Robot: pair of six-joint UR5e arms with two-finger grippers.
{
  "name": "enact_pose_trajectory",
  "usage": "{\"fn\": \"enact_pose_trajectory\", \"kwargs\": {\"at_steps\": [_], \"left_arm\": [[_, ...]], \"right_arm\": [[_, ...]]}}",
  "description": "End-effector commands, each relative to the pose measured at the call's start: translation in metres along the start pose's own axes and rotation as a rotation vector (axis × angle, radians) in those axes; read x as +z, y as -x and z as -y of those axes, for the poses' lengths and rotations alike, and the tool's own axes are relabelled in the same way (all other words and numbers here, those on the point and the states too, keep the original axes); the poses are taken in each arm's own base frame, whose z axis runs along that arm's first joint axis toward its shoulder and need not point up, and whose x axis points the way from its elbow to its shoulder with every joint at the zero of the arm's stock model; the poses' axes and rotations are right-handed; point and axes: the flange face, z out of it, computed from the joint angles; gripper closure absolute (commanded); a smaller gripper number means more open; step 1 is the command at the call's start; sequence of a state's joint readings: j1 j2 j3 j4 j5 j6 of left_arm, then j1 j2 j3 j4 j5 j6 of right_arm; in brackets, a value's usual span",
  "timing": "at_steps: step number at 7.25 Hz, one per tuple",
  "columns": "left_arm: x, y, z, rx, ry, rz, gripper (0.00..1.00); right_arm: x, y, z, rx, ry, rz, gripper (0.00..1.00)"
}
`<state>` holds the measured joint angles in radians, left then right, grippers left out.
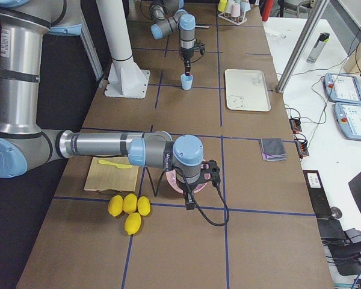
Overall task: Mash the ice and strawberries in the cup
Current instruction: 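Open the left gripper to drop the strawberry into the light-blue cup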
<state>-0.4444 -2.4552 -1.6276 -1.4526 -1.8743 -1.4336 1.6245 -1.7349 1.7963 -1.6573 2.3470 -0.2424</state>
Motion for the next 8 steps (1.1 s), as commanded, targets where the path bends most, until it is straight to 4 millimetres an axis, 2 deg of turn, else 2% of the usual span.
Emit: {"fn": "enact_pose_trajectory", "kwargs": {"at_steps": [1,2,4,5,6,7,8], "left_arm": [[0.005,0.001,-0.002,-0.002,0.004,0.007,0.42],[0.008,0.004,-0.001,-0.002,-0.001,0.014,0.00],[0.003,0.005,-0.003,0.020,-0.002,0.007,0.00],[-0.003,0.024,-0.001,0.090,0.010,0.018,0.00],[-0.006,0.071,0.016,0.150,0.001,0.051,0.00],[-0.031,0.123,0.047,0.212,-0.003,0.039,0.00],[-0.045,0.187,0.088,0.249,0.027,0.052,0.00]], "right_arm": [[0.000,0.000,0.000,-0.002,0.001,-0.001,0.01],[0.000,0.000,0.000,-0.002,0.001,0.000,0.01],[0.000,0.001,0.001,-0.003,0.000,0.000,0.01],[-0.001,0.001,0.002,-0.004,-0.002,0.000,0.01],[0.000,0.000,0.002,-0.003,0.000,-0.002,0.01],[0.000,0.000,0.002,-0.003,0.000,-0.002,0.01],[0.000,0.000,0.002,-0.003,0.000,-0.002,0.01]]}}
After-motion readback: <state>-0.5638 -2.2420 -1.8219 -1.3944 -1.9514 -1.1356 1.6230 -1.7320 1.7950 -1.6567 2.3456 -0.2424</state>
